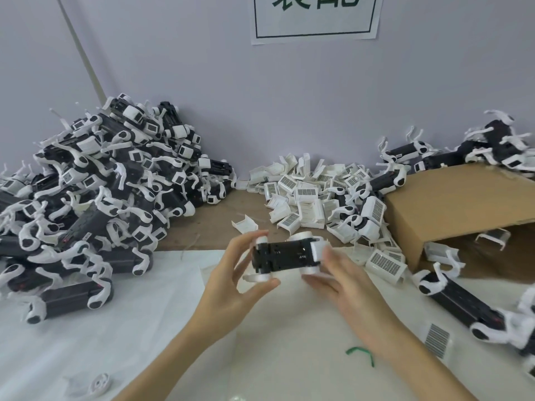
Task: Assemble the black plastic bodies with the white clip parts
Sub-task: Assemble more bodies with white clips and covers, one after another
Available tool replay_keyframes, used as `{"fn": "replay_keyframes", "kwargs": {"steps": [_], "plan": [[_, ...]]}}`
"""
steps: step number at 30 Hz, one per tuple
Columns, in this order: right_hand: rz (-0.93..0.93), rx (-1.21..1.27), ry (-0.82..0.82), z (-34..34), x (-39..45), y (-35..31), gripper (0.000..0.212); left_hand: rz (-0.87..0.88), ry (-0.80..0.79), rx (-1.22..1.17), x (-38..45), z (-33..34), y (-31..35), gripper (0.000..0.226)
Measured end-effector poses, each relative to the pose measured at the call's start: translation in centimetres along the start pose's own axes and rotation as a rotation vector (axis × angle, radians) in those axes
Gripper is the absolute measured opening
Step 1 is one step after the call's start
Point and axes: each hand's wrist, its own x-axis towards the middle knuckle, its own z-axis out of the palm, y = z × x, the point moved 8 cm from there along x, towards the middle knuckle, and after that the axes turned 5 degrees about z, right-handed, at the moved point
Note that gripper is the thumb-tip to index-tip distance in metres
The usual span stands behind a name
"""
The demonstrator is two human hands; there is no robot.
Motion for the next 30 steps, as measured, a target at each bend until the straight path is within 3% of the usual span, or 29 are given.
{"fn": "replay_keyframes", "kwargs": {"steps": [3,5,7,11,15,18,24,27,30], "plan": [[0.136,0.158,-0.012,0.2,-0.4,0.2,0.056,0.243,-0.111,0.270,-0.2,1.5,1.6,0.065],[0.134,0.156,-0.018,0.3,-0.4,-0.1,0.048,0.399,-0.112,0.444,-0.5,2.4,2.5,0.064],[0.085,0.171,0.008,0.2,-0.3,-0.5,0.049,0.430,-0.061,0.494,-0.6,2.6,2.7,0.067],[-0.049,0.142,0.080,-0.5,-0.3,-1.0,0.069,0.093,0.127,0.283,-0.8,1.0,1.0,0.087],[-0.076,0.019,-0.022,0.1,-0.2,-0.9,0.069,-0.326,0.155,-0.185,-1.1,1.7,-1.2,0.069],[-0.082,0.036,-0.003,0.0,-0.1,-0.5,0.077,-0.369,0.159,-0.288,-1.1,1.8,-1.3,0.059],[-0.105,0.133,0.108,-0.8,-0.2,-0.8,0.072,-0.442,0.116,-0.275,-1.4,1.8,-1.6,0.063],[-0.072,0.286,0.083,-0.7,-0.1,-0.9,0.067,-0.496,0.085,-0.345,-1.7,2.5,-2.4,0.077],[-0.031,0.056,-0.047,1.2,-0.8,-0.3,0.050,-0.504,0.080,-0.467,-2.1,3.6,-2.3,0.083]]}}
